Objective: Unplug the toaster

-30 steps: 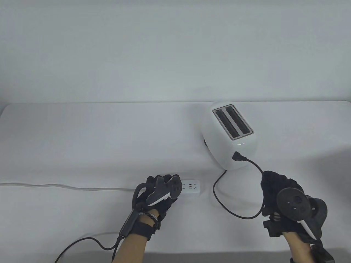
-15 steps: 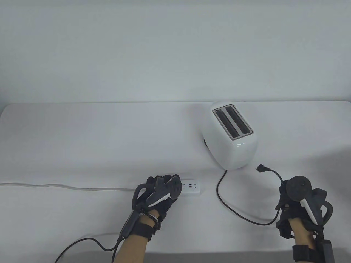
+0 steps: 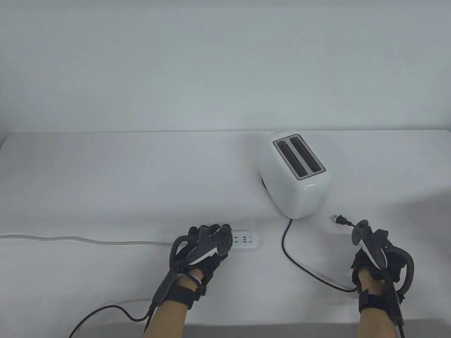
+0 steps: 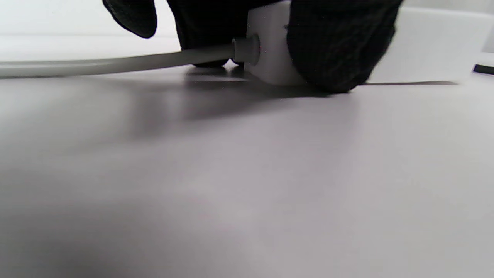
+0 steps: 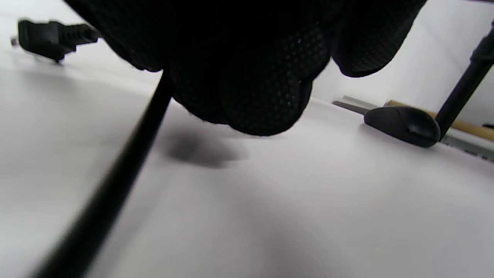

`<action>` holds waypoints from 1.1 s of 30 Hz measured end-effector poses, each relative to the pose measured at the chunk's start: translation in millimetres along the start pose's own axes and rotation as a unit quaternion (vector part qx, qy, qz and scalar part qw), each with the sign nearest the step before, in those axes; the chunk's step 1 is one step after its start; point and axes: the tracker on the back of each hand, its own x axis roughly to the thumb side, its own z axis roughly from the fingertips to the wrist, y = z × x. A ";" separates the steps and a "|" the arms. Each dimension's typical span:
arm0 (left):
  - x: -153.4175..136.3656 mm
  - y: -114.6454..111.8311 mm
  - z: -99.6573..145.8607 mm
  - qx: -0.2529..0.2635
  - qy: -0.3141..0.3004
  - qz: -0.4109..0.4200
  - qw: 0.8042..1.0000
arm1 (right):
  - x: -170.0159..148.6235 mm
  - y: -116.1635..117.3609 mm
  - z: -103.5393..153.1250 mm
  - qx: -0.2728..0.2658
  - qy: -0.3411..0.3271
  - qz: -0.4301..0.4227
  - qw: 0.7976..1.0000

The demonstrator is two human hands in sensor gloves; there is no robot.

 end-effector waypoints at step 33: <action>-6.0 1.0 6.2 0.026 0.001 -0.001 1.000 | 18.0 -55.6 55.1 -0.135 -0.111 -0.027 0.984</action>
